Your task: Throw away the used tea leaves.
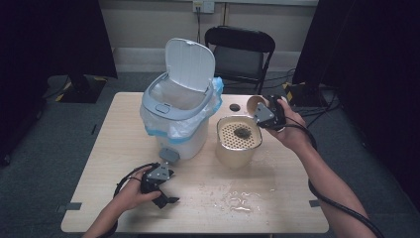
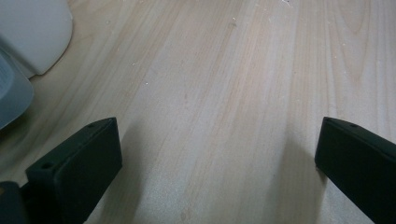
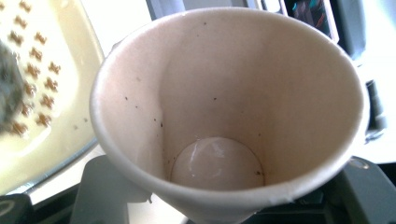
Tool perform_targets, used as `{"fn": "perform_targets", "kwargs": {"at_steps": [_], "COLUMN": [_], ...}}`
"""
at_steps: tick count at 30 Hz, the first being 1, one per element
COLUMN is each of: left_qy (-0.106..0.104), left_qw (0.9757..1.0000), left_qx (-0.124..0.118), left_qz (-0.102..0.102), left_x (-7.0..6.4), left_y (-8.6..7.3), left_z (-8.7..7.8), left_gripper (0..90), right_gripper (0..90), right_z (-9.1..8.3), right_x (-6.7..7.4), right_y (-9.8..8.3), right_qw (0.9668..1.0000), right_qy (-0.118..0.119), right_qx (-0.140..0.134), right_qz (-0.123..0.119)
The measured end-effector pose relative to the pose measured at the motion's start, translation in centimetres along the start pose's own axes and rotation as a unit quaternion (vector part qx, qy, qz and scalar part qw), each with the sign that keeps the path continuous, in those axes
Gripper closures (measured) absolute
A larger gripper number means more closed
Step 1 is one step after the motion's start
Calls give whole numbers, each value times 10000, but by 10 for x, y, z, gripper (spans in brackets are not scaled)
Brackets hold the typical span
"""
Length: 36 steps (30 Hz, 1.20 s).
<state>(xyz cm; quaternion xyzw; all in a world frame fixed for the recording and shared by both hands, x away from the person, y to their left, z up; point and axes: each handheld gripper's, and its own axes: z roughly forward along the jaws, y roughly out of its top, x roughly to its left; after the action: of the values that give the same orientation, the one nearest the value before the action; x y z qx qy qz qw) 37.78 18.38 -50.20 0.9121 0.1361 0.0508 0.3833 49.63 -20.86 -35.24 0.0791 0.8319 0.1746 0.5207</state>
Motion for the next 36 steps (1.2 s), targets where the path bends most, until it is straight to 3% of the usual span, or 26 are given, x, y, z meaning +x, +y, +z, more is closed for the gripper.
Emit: {"fn": "perform_targets", "kwargs": {"at_steps": [3,6,9,16,19,20,22,29,30,33,35,36], "left_qy": [1,0,1,1,2,3,3,9,3,12,13,13], "left_qw": [10000,10000,10000,10000,10000,10000,10000,10000,10000,10000,10000,10000], "left_qx": [-1,0,0,-1,-3,-3,-2,-34,-43,-51,-68,-68], "left_qz": [-1,-1,-1,-2,-3,-4,0,-1,-3,2,9,9], "left_x": [0,0,0,0,0,0,0,-1,-1,-1,0,0], "left_y": [0,0,0,0,0,0,0,-1,-1,-1,-1,-1], "left_z": [0,0,0,0,0,0,0,1,1,1,1,1], "left_gripper": [0,0,0,0,0,0,0,0,0,0,0,0], "right_gripper": [380,380,379,376,375,375,375,372,372,371,370,370], "right_z": [2,4,6,7,8,9,9,9,9,8,7,7], "right_x": [-6,-13,-17,-23,-25,-26,-27,-30,-31,-36,-40,-40], "right_y": [-4,-9,-13,-13,-12,-12,-11,-6,-5,-3,0,0], "right_qw": [9975,9876,9781,9686,9607,9560,9513,9417,9395,9274,9232,9232], "right_qy": [231,601,762,925,1094,1184,1249,1395,1413,1541,1578,1578], "right_qx": [-77,-113,-182,-248,-297,-331,-383,-482,-524,-664,-717,-717], "right_qz": [656,1447,1927,2292,2534,2665,2794,3023,3077,3342,3431,3431]}}
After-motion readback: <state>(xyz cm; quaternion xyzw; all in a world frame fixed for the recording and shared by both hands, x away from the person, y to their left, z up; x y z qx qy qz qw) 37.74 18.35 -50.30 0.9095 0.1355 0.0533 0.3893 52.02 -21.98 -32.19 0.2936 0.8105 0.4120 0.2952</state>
